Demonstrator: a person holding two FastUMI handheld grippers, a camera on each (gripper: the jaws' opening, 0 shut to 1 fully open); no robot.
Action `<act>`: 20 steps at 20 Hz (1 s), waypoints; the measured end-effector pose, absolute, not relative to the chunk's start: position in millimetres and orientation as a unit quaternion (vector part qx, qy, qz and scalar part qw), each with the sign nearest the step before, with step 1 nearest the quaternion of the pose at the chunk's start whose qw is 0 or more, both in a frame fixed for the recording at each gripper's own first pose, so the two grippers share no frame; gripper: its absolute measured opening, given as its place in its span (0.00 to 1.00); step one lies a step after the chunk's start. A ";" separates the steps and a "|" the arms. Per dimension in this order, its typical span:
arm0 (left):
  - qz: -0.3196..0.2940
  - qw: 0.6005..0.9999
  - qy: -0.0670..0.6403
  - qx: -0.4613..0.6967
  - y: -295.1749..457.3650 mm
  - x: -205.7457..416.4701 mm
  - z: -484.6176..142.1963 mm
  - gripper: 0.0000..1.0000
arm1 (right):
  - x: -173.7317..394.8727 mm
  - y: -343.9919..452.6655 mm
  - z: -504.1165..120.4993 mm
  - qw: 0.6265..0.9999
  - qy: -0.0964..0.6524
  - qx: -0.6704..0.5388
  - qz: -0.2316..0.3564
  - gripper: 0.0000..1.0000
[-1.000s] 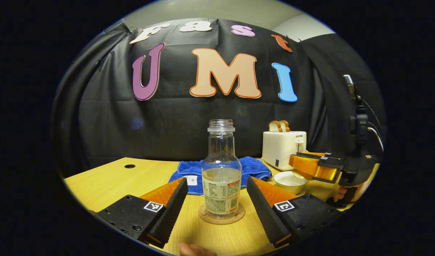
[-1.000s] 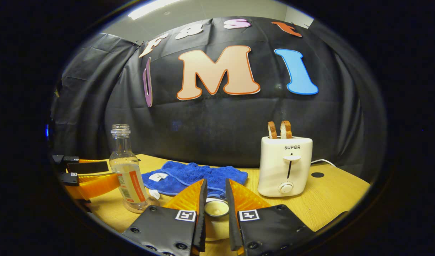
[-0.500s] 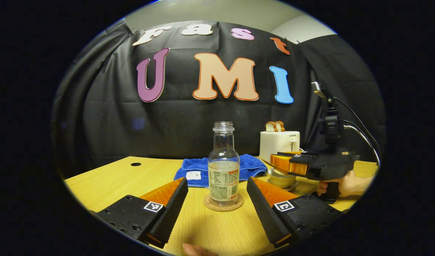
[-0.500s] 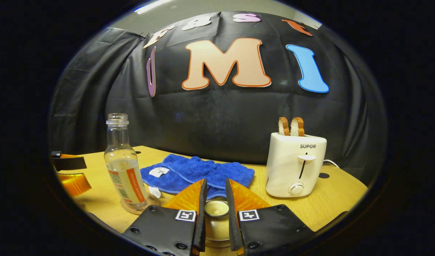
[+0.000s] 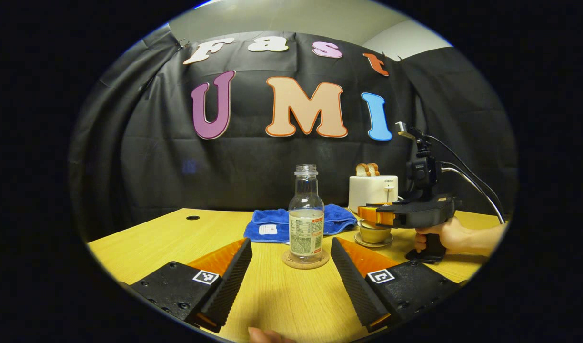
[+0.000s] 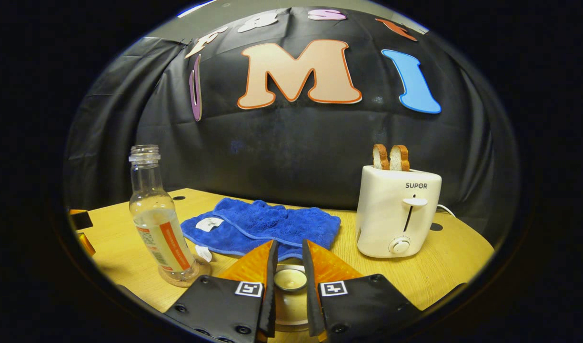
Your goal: Open the teacup lid with one hand, grasp the water bottle and pour water into the teacup with the other hand; after pouring, place the water bottle on the coaster and then close the teacup lid.
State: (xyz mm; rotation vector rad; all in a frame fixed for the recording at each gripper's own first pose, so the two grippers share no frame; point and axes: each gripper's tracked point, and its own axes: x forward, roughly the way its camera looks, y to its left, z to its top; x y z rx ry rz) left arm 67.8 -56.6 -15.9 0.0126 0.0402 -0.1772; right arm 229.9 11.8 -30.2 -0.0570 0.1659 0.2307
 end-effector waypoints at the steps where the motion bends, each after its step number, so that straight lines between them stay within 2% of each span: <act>1: -0.086 0.996 0.021 0.006 -55.3 66.0 -15.8 0.97 | 230.7 11.4 -31.7 0.989 0.086 -0.030 0.114 0.29; 6: -0.079 0.997 0.021 0.007 -49.9 55.9 -14.1 0.97 | 230.4 11.9 -33.2 0.989 0.092 -0.025 0.117 0.30; 7: -0.081 0.996 0.021 0.007 -50.3 55.7 -13.3 0.99 | 229.9 12.2 -34.4 0.988 0.095 -0.020 0.119 0.29; 9: -0.082 0.996 0.022 0.007 -50.1 54.1 -12.7 0.96 | 229.5 11.5 -35.7 0.987 0.100 -0.009 0.123 0.33; 11: -0.081 0.996 0.023 0.007 -50.1 53.8 -13.7 0.99 | 228.0 12.1 -32.3 0.988 0.095 -0.013 0.122 0.37; 12: -0.081 0.996 0.022 0.007 -50.6 54.2 -13.4 0.99 | 226.4 13.4 -30.7 0.988 0.089 -0.018 0.123 0.41; 16: -0.081 0.996 0.023 0.007 -50.8 54.0 -12.7 0.97 | 224.0 7.0 -27.1 0.991 0.074 -0.021 0.108 0.89; 19: -0.078 0.997 0.024 0.007 -48.7 53.2 -12.6 0.97 | 215.0 -2.9 -10.0 0.995 0.027 -0.001 0.091 0.94; 20: -0.074 0.997 0.024 0.007 -47.4 53.4 -12.3 0.97 | 210.1 -3.6 -4.0 0.996 0.009 -0.003 0.089 0.89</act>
